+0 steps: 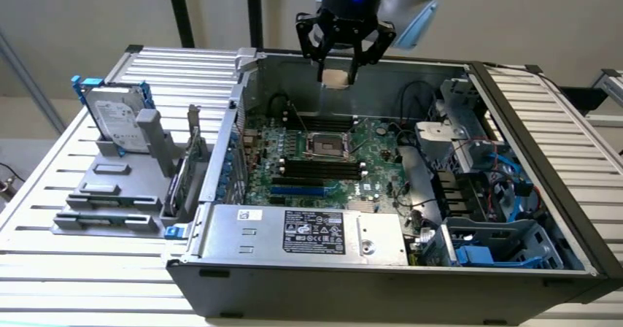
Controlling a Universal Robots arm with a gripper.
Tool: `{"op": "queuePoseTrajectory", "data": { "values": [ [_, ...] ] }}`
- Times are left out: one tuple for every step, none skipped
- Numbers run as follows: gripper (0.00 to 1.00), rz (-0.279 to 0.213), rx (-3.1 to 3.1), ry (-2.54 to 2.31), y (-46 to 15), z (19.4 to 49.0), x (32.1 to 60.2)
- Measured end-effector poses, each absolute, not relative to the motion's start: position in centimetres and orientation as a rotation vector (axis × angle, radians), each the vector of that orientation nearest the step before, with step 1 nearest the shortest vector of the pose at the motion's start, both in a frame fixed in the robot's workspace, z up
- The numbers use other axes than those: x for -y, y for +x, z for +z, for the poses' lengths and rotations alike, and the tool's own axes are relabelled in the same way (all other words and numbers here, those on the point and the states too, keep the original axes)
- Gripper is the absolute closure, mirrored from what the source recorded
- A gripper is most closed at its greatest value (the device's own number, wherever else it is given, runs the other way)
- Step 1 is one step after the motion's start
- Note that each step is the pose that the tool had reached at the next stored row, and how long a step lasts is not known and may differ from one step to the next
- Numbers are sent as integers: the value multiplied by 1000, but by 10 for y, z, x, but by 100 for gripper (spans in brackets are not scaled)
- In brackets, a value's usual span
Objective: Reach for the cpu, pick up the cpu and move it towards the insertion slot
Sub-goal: 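Pick up the cpu and move it towards the insertion slot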
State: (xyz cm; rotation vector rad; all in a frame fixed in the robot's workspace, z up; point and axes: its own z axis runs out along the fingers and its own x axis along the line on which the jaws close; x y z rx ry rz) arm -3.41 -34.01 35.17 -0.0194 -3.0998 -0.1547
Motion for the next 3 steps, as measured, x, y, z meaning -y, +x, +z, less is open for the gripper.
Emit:
{"op": "queuePoseTrajectory", "data": {
  "values": [
    [46,-155,3100,-19,-34,352,340],
    [46,-155,3100,-19,-34,352,340],
    [46,-155,3100,-19,-34,352,340]
  ]
}}
